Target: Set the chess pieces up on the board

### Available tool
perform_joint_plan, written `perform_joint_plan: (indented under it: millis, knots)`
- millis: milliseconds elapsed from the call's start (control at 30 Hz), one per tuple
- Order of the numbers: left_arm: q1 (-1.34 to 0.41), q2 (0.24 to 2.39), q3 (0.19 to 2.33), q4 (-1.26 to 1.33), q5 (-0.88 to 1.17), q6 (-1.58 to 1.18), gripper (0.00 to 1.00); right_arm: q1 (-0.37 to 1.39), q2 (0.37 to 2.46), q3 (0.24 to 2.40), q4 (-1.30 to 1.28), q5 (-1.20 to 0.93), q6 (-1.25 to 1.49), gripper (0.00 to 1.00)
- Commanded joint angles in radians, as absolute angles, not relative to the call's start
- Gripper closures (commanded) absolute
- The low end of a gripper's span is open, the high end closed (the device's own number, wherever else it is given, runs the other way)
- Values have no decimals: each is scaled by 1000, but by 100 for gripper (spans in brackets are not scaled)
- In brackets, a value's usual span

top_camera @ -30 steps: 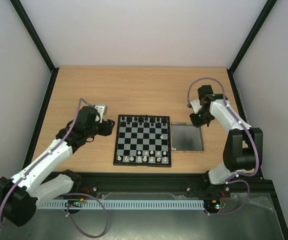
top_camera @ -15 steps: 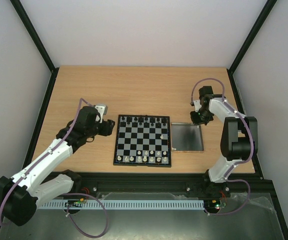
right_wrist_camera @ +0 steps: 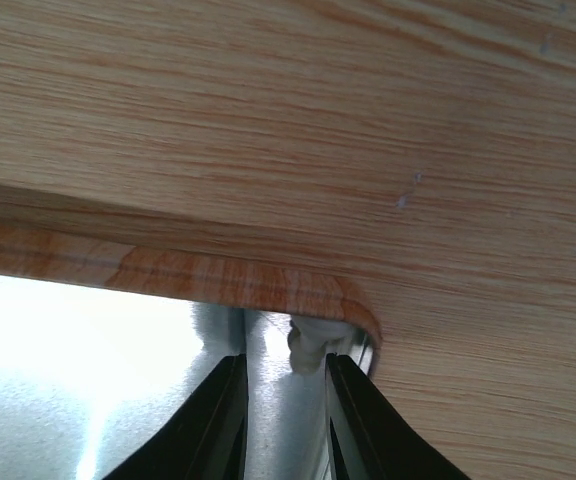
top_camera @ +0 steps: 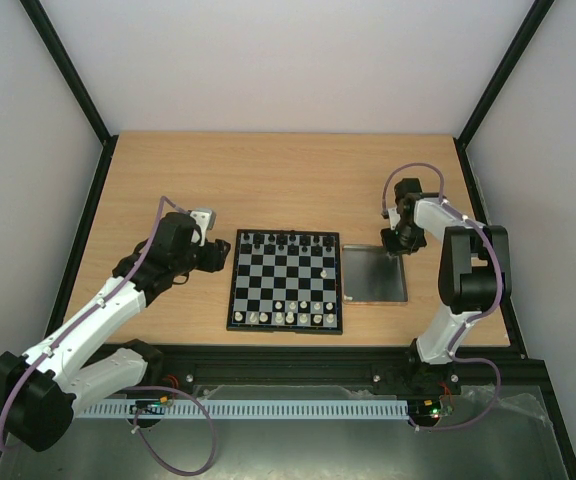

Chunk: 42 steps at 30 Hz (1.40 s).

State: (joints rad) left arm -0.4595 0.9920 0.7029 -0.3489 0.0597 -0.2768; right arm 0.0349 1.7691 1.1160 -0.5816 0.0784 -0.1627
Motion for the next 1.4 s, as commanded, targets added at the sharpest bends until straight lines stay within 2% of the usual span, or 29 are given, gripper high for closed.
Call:
perform_joint_plan:
  millis: [0,267,567,800,1100,1367]
  knots:
    - [-457,986,696,-333,72,-270,35,34,1792,1088,-573,133,-145,77]
    - [-457,983,696,-333,77,-270,35,33,1843,1077,-555,131,-143,78]
    - [-458,983,696,-332,78,-270,35,32,1866,1074,-539,128,-154,94]
    - [-457,975,696,-333,78,-270,35,55,1779,1072,-655,27,-271,96]
    - [-457,963,698,-334,72,-270,34,285,1630,1127,-885,102,-508,96]
    - [-457,944,698,-336,59,-272,34,558,1666,1244,-1090,372,-615,95]
